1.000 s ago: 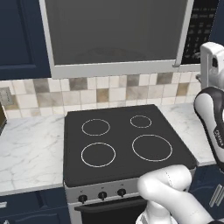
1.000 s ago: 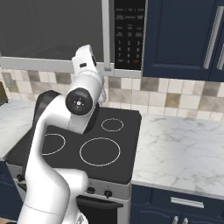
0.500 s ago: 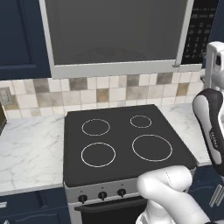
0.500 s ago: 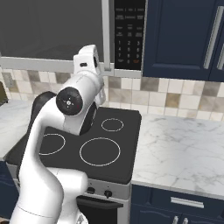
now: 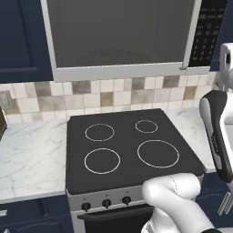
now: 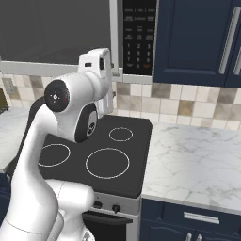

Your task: Transport the chicken drumstick from the fridge to the microwave and turn on the microwave.

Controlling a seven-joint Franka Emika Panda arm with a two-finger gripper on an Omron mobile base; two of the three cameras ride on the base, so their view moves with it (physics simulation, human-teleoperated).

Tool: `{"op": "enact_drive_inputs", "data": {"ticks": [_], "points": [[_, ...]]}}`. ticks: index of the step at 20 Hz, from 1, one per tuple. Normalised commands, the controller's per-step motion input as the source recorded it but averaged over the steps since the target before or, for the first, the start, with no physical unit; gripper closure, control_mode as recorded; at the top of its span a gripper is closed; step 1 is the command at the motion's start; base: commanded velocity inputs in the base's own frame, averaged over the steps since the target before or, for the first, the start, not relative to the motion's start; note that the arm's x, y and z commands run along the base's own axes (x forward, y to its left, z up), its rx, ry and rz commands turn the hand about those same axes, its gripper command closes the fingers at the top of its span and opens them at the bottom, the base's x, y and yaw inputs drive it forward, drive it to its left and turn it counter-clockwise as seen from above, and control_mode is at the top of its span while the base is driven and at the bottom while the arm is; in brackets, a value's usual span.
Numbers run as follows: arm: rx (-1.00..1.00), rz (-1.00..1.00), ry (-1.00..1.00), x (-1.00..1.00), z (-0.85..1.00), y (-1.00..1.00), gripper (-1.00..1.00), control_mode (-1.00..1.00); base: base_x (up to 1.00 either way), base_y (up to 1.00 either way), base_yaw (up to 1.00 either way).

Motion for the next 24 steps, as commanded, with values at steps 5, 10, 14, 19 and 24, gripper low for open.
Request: {"op": "enact_drive_inputs", "data": {"ticks": [5,10,14,19,24], "points": [[0.03,-0.05,0.02,0.04,-0.03,-0.22,-1.0,-1.0,0.0,0.0,0.0],[0.0,0.0,0.0,0.09,-0.08,-0.08,-1.0,-1.0,0.0,0.0,0.0],[0.01,0.0,0.0,0.21,-0.12,-0.13,-1.0,-1.0,0.0,0.0,0.0],[0.03,0.0,0.0,0.15,-0.05,-0.13,-1.0,-1.0,0.0,0.0,0.0],[0.03,0.0,0.0,0.05,0.0,-0.09,-1.0,-1.0,0.0,0.0,0.0]]}}
